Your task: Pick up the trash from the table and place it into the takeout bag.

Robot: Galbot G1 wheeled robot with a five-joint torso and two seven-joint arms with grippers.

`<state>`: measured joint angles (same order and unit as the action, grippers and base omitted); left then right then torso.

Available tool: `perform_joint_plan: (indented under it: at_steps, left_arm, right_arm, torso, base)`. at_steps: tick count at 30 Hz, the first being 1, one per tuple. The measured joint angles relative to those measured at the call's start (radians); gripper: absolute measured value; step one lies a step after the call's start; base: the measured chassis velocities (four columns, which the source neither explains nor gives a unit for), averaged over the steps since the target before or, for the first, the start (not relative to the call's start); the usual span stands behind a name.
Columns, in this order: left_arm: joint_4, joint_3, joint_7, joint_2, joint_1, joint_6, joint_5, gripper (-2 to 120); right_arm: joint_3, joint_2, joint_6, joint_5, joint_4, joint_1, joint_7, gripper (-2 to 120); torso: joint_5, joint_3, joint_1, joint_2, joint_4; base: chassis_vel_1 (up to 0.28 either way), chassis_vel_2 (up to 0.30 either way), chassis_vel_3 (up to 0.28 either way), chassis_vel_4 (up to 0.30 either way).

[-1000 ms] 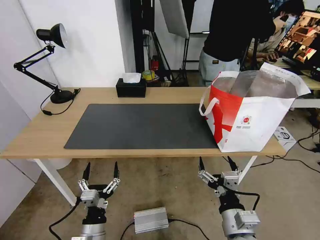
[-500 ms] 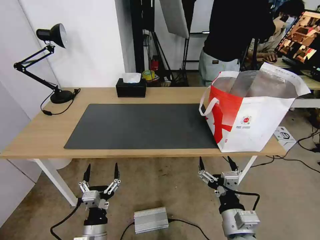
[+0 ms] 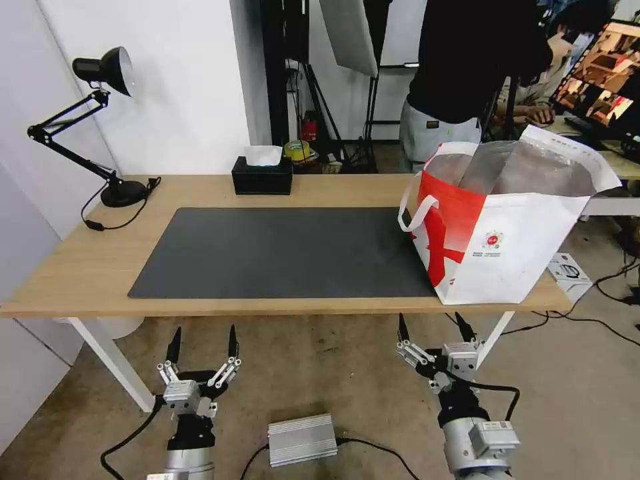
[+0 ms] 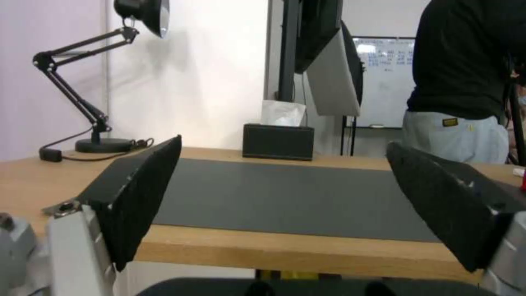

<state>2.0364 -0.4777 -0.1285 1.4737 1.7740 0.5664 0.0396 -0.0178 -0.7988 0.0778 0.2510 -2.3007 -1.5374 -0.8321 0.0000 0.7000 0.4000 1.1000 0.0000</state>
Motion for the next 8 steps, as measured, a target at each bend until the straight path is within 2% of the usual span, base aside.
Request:
perform_joint_plan:
  at_steps: [8]
  left_arm:
    - [0.000,0.000,0.000,-0.001,0.000,-0.001,0.001,100]
  right_arm:
    - [0.000,0.000,0.000,0.000,0.000,0.000,0.000,100]
  torso:
    - [0.0000,0.000,0.000,0.000,-0.0001]
  base:
    - [0.000,0.000,0.000,0.000]
